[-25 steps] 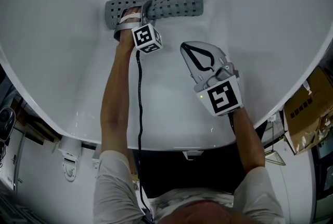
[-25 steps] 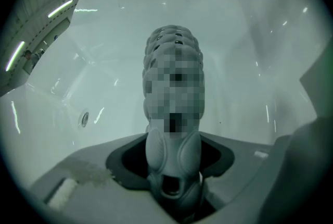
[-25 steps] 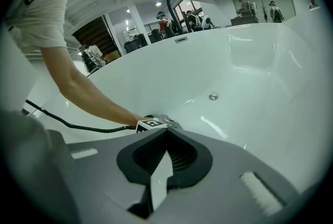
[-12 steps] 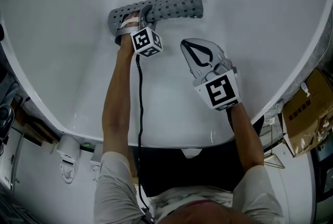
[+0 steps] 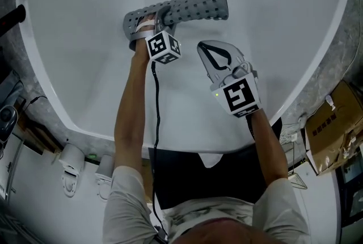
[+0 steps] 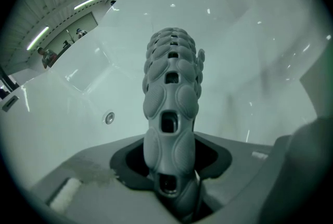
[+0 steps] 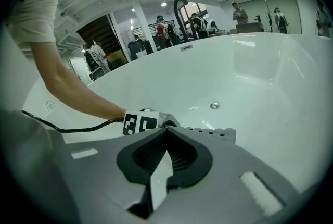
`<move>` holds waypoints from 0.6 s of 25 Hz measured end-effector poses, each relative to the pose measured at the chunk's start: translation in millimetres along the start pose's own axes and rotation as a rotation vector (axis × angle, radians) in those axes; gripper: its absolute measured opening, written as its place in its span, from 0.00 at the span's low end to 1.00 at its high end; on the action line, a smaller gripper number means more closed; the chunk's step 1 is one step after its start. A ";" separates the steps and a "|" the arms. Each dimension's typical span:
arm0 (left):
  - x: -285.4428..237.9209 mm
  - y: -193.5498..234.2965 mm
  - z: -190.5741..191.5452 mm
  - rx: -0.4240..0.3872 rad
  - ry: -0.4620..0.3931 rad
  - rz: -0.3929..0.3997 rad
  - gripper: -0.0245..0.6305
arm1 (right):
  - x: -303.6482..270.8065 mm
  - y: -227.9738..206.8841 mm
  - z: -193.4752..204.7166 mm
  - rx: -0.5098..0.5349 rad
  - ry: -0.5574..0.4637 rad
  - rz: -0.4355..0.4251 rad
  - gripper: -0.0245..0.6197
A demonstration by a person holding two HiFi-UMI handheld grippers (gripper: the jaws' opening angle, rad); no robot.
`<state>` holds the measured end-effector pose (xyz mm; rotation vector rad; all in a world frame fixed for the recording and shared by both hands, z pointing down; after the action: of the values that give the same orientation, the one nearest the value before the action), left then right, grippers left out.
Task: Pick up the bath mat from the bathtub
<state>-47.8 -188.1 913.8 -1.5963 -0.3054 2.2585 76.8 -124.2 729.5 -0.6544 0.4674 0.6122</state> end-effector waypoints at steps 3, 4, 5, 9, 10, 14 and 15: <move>18.7 8.9 -8.5 0.008 -0.005 -0.012 0.33 | 10.8 6.8 -12.6 0.016 -0.004 -0.003 0.04; 24.0 12.7 -9.5 0.012 -0.006 -0.016 0.33 | 12.6 8.8 -17.1 0.019 -0.004 -0.003 0.04; 29.1 16.5 -10.2 0.018 -0.007 -0.020 0.33 | 14.3 10.6 -21.4 0.023 -0.004 -0.003 0.04; 51.0 30.3 -19.7 0.041 -0.015 -0.030 0.33 | 27.2 15.8 -35.3 0.033 -0.002 0.004 0.04; 57.4 32.9 -23.2 0.047 -0.020 -0.031 0.33 | 31.4 17.3 -38.3 0.033 0.000 0.007 0.04; 84.4 42.3 -34.1 0.049 -0.037 -0.038 0.33 | 44.2 26.2 -52.8 0.048 -0.010 0.016 0.04; 91.3 44.2 -36.4 0.047 -0.040 -0.041 0.33 | 47.1 29.2 -56.4 0.052 -0.012 0.016 0.04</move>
<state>-48.1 -192.3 806.1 -1.5101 -0.2908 2.2518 80.2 -126.6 650.6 -0.5979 0.4759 0.6172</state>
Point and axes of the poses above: the fingertips, and each gripper's own axes: x backward along the fingers, y to its left, z out of its underside, the point moved 7 cm from there along x, backward along the fingers, and after that the axes turned 9 degrees about -z, right-handed, at the moved point
